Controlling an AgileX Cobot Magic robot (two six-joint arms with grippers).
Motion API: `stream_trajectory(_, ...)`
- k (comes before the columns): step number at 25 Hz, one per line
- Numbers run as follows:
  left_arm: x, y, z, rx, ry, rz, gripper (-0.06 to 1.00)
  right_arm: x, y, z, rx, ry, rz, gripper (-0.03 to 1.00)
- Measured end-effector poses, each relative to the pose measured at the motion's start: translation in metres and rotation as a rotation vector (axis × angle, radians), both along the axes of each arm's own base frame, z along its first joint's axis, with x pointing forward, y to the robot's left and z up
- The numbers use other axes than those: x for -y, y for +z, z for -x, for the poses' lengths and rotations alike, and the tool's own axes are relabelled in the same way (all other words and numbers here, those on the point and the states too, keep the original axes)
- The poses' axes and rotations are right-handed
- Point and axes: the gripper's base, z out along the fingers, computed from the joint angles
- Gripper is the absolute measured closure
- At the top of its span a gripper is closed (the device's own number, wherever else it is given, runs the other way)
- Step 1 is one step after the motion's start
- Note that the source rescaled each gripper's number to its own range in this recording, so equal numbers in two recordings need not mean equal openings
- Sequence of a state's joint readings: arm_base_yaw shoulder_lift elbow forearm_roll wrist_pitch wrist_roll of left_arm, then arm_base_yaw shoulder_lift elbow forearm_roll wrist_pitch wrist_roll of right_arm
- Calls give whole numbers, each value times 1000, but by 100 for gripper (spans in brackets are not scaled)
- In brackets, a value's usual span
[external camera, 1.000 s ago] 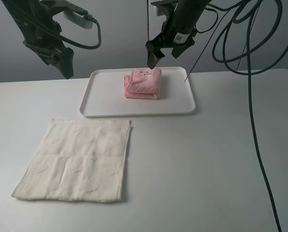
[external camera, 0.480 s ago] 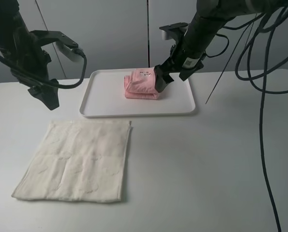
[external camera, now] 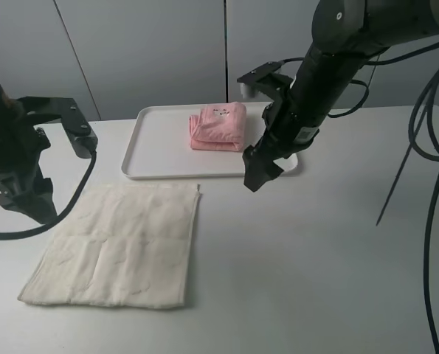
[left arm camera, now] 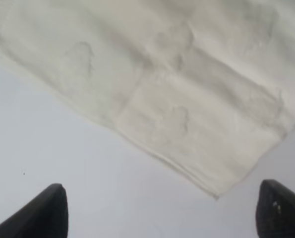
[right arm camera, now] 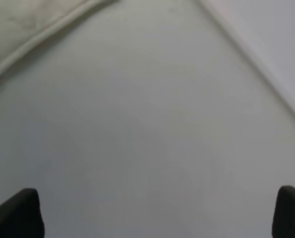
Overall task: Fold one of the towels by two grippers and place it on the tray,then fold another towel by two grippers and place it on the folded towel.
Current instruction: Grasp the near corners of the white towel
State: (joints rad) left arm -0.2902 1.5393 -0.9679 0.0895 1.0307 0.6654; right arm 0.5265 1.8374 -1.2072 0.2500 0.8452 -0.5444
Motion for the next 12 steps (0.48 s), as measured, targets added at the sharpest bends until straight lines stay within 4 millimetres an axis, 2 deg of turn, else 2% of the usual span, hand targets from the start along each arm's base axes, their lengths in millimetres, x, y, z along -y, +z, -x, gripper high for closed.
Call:
stream_trajectory(5,-15,-10,38,62,-235,-42,-3,-33,-3,33,-7,166,13,-3)
stream_trajectory(12,-24,-36,66,90,-448,-76,-3,-72,-3,72,7,360,13,-3)
